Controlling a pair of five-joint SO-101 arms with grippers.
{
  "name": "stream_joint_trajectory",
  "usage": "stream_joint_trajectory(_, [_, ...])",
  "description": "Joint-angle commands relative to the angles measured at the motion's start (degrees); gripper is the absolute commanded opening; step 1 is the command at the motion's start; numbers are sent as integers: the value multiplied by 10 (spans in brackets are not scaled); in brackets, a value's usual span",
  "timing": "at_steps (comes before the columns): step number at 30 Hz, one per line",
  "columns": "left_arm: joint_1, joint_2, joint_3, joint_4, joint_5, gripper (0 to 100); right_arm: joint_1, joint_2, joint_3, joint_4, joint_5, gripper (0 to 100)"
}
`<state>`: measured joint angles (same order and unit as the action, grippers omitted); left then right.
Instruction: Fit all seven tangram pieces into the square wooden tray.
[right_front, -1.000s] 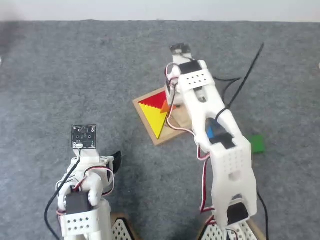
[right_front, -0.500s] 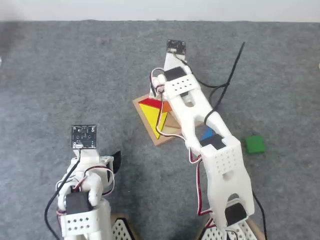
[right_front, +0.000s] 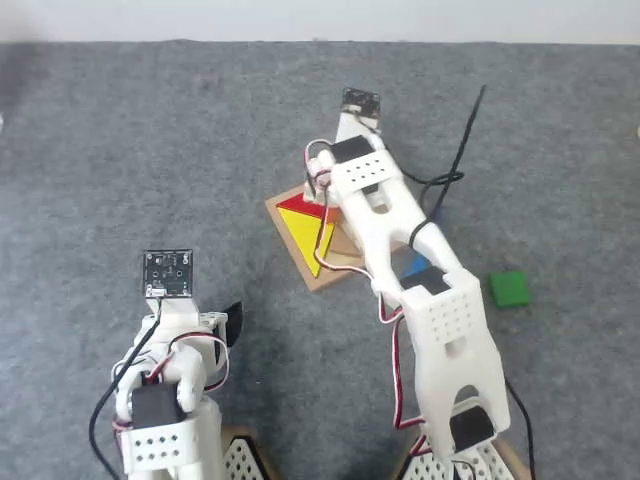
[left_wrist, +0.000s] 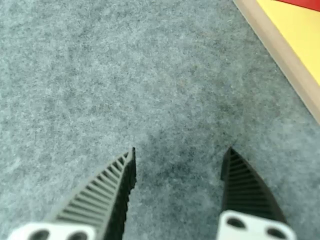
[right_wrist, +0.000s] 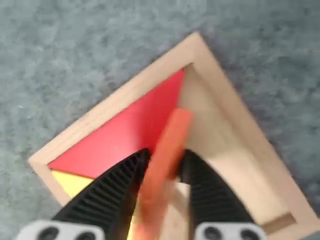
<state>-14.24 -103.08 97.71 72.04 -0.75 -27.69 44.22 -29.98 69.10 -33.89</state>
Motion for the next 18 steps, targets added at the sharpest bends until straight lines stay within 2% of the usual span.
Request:
stream_joint_trajectory(1, [-1,-12,-13,3,4,271,1,-8,-23,15,-7,6])
stream_joint_trajectory(9, [-1,-12,-13,3,4,271,39,-36,-21,17,-19,7])
stream_joint_trajectory(14, [-1,-12,-13,3,4,271,68,-92,-21,53,-22,7])
stream_joint_trajectory(18, [-1,-12,-13,3,4,271,57,-112,-21,50,-23,7])
